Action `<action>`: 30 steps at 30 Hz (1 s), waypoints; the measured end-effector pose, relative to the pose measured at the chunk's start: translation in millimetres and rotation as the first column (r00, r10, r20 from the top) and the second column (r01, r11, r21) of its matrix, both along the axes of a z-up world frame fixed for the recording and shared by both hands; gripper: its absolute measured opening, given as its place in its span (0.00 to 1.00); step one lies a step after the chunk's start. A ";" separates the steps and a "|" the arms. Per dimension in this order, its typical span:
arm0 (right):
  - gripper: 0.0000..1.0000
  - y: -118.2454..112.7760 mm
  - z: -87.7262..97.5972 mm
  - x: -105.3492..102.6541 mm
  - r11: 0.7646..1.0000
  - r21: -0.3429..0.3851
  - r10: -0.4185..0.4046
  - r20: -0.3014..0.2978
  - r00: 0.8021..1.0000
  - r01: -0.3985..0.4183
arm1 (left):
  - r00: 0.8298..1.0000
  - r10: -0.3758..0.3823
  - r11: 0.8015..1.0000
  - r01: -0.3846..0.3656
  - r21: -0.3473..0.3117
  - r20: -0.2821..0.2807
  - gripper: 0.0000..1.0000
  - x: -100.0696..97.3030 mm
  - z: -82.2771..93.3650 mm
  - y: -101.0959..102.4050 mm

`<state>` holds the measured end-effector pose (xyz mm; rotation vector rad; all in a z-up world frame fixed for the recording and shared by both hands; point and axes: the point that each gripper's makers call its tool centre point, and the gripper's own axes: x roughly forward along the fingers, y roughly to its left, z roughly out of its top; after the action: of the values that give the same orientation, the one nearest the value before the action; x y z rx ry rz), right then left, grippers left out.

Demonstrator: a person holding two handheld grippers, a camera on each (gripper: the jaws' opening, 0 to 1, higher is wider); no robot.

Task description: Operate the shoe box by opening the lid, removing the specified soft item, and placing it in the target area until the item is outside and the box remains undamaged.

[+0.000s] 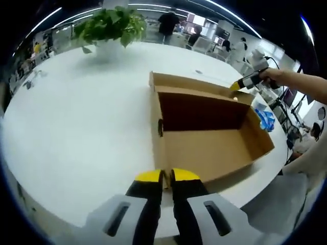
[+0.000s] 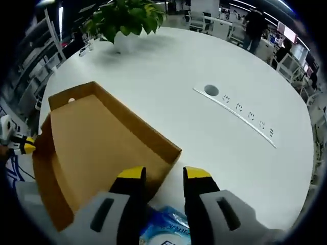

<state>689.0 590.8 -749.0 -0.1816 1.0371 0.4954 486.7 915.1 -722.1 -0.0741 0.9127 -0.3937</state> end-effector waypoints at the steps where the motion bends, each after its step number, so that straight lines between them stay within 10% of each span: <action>1: 0.24 0.8 -1.4 -0.4 1.000 0.000 -0.004 -0.002 1.000 0.004 | 1.000 -0.001 1.000 0.001 0.002 -0.001 0.03 0.2 -0.1 0.0; 30: 0.04 -5.1 19.8 -1.4 0.991 0.032 -0.132 0.068 0.989 0.131 | 1.000 0.011 1.000 -0.010 0.011 -0.013 0.03 -0.6 -2.0 -0.2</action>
<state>687.6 585.7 -729.2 -0.1044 0.9662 0.3810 486.1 914.8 -724.1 -0.0714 0.9266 -0.3788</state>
